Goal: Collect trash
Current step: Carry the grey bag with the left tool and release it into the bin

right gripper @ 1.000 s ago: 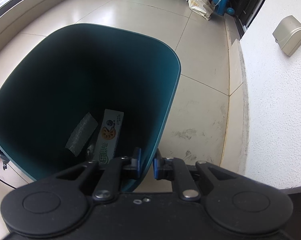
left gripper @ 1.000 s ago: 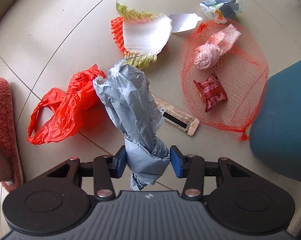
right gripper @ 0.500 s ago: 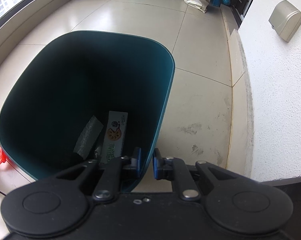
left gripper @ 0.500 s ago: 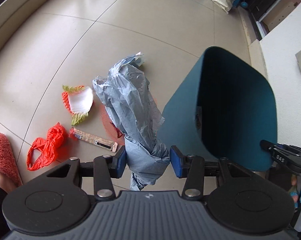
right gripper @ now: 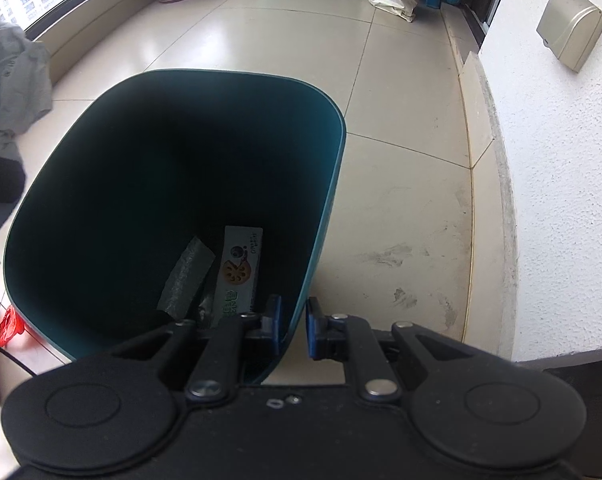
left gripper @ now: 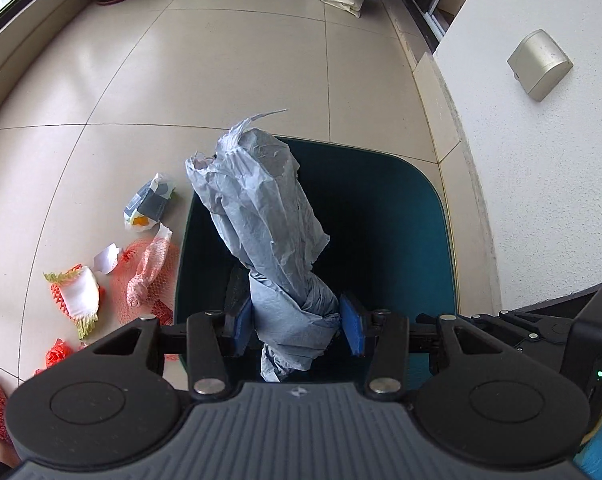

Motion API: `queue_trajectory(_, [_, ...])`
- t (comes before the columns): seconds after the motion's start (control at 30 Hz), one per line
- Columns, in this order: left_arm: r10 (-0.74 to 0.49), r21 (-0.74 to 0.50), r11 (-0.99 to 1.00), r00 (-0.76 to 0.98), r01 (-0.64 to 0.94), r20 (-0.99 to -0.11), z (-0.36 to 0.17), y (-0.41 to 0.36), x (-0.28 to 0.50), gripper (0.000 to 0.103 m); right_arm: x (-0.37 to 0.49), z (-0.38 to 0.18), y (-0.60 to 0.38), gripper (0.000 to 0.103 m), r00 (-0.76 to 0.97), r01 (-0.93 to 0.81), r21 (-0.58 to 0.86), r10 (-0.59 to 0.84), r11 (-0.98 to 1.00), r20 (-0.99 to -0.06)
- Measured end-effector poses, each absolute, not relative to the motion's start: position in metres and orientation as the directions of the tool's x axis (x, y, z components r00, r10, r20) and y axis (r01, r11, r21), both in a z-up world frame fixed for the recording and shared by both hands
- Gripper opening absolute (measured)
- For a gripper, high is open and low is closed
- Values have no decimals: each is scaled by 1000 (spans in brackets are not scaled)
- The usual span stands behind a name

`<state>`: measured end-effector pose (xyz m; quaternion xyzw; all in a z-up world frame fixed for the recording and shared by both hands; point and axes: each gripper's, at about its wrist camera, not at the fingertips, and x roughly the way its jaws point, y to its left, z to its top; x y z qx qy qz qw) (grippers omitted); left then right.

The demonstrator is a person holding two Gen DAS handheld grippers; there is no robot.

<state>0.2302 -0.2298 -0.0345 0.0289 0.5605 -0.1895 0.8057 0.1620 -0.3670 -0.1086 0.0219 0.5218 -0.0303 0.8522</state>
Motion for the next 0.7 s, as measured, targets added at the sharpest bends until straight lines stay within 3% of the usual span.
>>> queue_trajectory(0.3, [-196, -116, 930, 204, 350, -959, -87, -248, 240, 46, 161, -110, -371, 12, 457, 69, 21, -13, 997, -890])
queue_trajectory(0.37, [-206, -130, 928, 191, 350, -960, -90, -245, 239, 52, 161, -110, -371, 12, 457, 68, 23, -10, 997, -889])
queue_trajectory(0.47, [-243, -159, 920, 201, 359, -949, -84, -240, 234, 62, 161, -110, -373, 12, 457, 68, 28, -7, 997, -890])
queue_trajectory(0.7, [-284, -171, 913, 275, 370, -919, -40, -197, 215, 67, 161, -109, -371, 12, 461, 67, 18, -15, 998, -887])
